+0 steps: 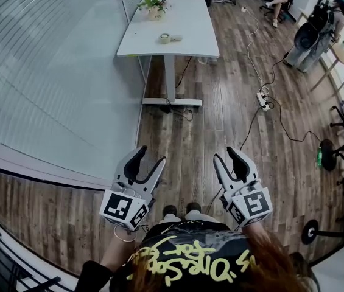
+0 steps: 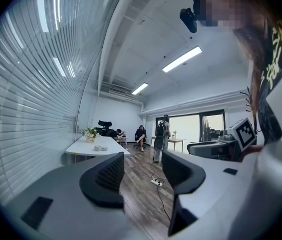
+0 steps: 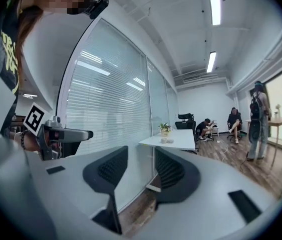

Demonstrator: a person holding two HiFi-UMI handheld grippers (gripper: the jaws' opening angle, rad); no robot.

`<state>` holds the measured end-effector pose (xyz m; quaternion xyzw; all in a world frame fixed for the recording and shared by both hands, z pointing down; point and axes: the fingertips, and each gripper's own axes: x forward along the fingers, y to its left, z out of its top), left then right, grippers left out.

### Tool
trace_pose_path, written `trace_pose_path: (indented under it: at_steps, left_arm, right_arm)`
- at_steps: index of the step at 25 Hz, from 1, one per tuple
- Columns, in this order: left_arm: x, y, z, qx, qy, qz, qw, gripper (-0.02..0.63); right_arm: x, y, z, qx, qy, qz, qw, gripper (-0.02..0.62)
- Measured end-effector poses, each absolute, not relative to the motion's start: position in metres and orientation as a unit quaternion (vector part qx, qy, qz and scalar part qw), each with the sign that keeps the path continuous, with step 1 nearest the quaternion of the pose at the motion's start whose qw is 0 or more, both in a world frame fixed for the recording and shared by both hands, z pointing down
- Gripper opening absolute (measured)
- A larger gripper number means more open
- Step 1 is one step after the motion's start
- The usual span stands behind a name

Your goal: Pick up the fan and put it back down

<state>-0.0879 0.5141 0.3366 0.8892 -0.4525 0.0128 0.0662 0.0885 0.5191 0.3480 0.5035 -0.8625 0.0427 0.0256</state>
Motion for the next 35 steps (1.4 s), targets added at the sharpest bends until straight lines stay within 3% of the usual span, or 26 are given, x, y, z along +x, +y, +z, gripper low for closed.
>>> trace_pose_path:
  at_steps: [2,5,8,35]
  left_arm:
    - [-0.094,0.511,0.330,0.880,-0.470,-0.011,0.064,0.278]
    - [-0.107,0.507,0.318,0.862,-0.502,-0.043,0.055,0.386]
    - [-0.112,0.504,0.311,0.856,-0.513,-0.054,0.040,0.447]
    - [-0.137,0.498,0.326,0.858,-0.508,-0.031,0.067,0.461]
  right_arm:
    - [0.097,0.517,0.338,0.524,-0.851,0.038,-0.011,0.251]
    - [0.108,0.519,0.313,0.548,-0.834,0.001,-0.072,0.294]
    - [0.111,0.517,0.309,0.553,-0.830,-0.008,-0.078,0.307]
    - [0.079,0.508,0.333,0.556,-0.831,0.019,-0.016,0.316]
